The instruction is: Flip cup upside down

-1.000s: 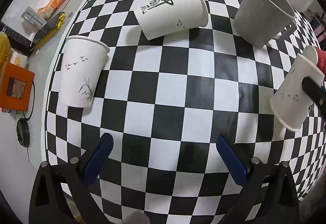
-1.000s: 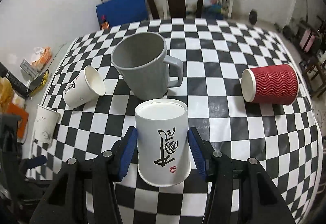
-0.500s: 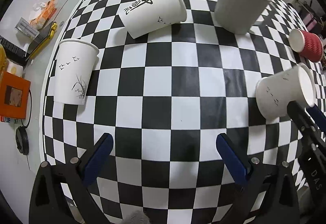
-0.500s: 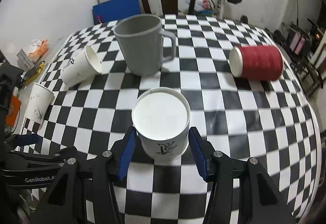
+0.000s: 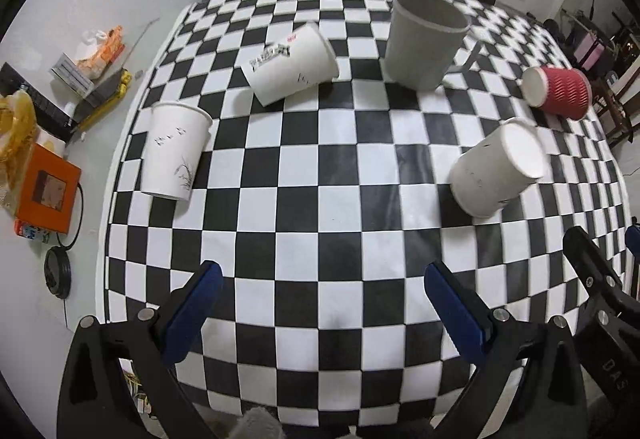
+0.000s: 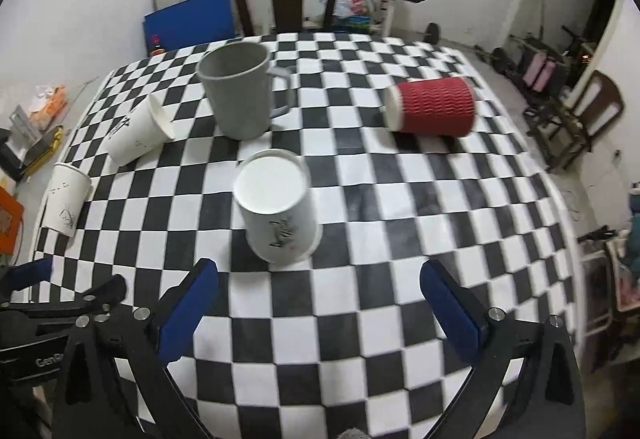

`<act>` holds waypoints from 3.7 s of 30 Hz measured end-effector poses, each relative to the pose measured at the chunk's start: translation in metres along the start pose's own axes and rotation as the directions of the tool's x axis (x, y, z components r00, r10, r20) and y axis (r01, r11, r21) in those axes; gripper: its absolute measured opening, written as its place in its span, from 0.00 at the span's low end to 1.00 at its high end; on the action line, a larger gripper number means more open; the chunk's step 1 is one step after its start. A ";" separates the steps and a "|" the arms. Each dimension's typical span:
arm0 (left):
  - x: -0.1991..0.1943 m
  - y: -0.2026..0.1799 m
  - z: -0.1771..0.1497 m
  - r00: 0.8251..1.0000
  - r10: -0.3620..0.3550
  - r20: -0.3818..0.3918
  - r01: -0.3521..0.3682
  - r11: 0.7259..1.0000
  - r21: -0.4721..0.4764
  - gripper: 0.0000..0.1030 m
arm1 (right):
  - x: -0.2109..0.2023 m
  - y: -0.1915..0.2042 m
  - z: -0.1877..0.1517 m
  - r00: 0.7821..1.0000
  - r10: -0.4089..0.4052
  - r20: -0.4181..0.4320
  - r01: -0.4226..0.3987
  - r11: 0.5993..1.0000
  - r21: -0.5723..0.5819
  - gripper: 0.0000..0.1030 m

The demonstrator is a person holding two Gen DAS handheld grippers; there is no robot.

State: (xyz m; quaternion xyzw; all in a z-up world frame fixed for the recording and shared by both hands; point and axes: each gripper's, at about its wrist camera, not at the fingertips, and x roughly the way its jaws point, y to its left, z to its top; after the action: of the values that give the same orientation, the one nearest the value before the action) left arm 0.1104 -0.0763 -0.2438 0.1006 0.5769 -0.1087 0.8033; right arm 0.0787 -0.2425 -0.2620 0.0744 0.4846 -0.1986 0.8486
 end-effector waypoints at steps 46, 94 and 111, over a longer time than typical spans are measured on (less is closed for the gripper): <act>-0.293 -0.019 -0.045 0.935 0.018 0.353 0.001 0.999 -0.052 1.00 | -0.323 -0.095 0.022 0.983 -0.061 0.172 0.059 0.998 0.022 0.99; -0.306 -0.001 -0.037 0.935 0.030 0.354 -0.006 0.998 -0.069 1.00 | -0.333 -0.070 0.026 0.990 0.008 0.144 -0.006 1.000 -0.013 1.00; -0.307 -0.002 -0.037 0.934 0.035 0.356 -0.009 0.997 -0.074 1.00 | -0.334 -0.071 0.025 0.990 0.009 0.140 -0.007 1.000 -0.011 1.00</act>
State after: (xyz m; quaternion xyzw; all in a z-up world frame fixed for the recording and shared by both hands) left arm -0.0194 -0.0492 0.0359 0.0568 0.4239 -0.0955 0.8989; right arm -0.0809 -0.2262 0.0399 0.0576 0.4246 -0.1973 0.8817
